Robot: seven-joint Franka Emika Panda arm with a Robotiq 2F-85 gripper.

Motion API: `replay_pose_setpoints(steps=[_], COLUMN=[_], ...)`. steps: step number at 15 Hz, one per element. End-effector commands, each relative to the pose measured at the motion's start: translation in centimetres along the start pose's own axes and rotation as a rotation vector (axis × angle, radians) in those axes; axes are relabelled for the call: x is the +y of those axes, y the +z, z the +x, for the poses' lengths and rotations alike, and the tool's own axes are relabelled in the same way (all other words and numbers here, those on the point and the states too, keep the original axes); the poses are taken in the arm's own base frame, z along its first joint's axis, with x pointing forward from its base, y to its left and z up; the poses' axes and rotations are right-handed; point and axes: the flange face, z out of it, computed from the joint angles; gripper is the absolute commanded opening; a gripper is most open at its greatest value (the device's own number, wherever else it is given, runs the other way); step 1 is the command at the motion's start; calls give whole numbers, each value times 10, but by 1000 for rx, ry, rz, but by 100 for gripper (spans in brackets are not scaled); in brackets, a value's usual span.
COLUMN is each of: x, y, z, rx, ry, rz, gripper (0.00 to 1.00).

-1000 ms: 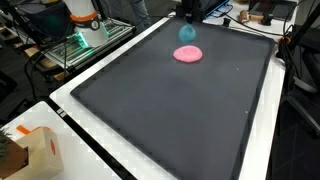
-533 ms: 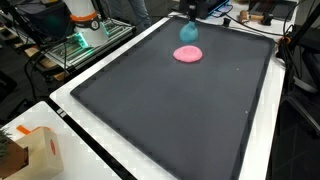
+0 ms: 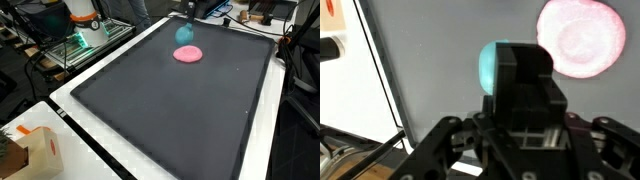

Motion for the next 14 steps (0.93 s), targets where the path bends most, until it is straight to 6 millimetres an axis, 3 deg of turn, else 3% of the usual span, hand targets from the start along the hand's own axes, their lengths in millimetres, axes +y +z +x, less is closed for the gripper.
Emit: replay_pose_setpoints(steps=[1,14], x=[-19,-51], y=[9,48], z=[5,10], rx=[-27,-136], ry=[86,349], rz=[-117,-375], gripper=[25,25])
